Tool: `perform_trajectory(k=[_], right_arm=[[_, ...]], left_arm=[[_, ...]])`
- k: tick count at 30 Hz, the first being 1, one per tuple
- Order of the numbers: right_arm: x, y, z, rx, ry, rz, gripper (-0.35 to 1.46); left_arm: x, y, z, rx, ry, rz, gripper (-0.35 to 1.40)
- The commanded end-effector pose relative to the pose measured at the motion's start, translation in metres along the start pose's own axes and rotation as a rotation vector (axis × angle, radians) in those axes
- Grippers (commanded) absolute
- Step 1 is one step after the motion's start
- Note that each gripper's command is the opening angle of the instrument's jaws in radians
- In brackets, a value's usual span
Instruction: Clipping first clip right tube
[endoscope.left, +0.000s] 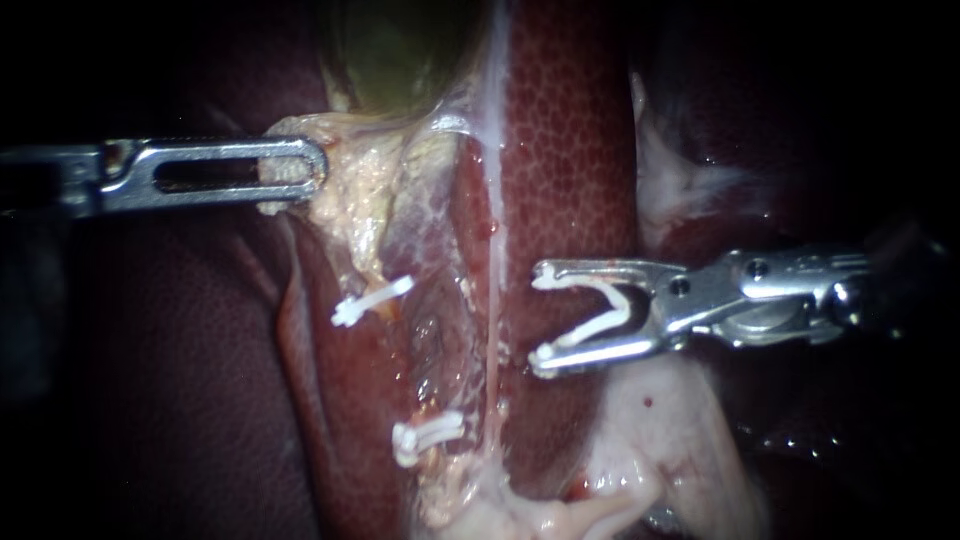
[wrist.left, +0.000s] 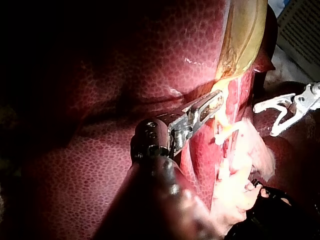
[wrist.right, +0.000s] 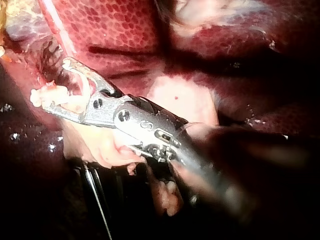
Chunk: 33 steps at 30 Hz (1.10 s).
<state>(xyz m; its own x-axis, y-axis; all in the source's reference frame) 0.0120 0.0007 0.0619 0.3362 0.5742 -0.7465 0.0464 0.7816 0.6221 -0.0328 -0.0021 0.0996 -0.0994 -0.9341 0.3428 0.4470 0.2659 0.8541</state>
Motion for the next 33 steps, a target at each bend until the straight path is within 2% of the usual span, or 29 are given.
perform_trajectory(k=[1,6,12,25,33], right_arm=[[-0.0008,0.0003,0.0004,0.003,-0.011,0.007,0.60],[-0.0050,0.0022,0.0028,0.006,-0.048,0.061,0.60],[-0.0082,0.0032,0.0051,0.019,-0.068,0.095,0.60],[-0.0096,0.0027,0.0083,0.047,-0.083,0.133,0.59],[-0.0098,0.0026,0.0093,0.100,-0.041,0.188,0.57]], left_arm=[[0.0000,0.0000,0.0000,0.000,0.000,0.000,-0.35],[0.0000,0.0000,0.0000,0.000,0.000,0.000,-0.35],[0.0001,0.0000,-0.0001,0.000,0.000,0.000,-0.35],[0.0001,0.0001,-0.0001,0.000,0.000,0.001,-0.35],[0.0002,0.0000,0.0000,0.000,0.000,0.001,-0.35]])
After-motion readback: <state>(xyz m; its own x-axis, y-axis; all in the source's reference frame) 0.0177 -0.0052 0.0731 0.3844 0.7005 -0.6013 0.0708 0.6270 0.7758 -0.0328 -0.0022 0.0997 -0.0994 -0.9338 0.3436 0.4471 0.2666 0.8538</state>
